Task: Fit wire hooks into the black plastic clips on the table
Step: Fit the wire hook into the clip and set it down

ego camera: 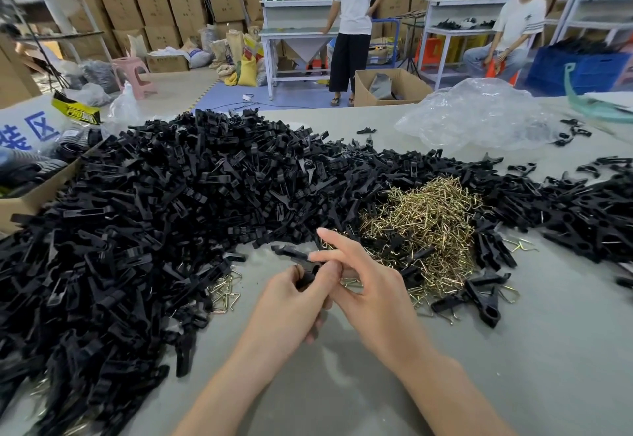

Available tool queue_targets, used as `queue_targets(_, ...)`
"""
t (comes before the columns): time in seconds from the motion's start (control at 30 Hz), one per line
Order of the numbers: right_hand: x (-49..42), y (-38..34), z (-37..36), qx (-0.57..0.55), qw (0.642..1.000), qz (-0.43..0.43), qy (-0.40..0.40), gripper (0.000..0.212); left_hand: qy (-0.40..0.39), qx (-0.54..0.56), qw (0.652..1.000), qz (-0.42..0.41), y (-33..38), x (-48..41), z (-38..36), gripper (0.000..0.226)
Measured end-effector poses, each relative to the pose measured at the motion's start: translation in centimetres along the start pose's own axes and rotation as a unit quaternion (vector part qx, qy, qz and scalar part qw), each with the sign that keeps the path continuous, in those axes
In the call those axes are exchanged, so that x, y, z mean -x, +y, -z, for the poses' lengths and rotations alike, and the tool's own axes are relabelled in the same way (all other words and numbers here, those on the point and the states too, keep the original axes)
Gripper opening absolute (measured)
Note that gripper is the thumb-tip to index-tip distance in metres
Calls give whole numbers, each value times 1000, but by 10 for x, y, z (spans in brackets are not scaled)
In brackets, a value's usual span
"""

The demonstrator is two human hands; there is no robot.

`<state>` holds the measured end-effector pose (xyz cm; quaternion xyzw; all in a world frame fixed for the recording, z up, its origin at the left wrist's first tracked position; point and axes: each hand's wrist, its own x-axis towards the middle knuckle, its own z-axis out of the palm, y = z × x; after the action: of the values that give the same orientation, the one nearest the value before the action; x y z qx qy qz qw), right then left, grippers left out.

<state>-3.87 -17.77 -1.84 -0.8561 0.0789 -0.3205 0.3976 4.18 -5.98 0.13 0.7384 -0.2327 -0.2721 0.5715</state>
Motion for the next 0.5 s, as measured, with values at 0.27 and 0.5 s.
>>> queue_targets(0.27,0,9,2,-37,994,-55,-89,74,84,-139,982,-91,-6,1,-2,55)
queue_targets(0.5,0,9,2,-73,989,-74,-103,77,82,-156,979,-105,-12,-3,-4,46)
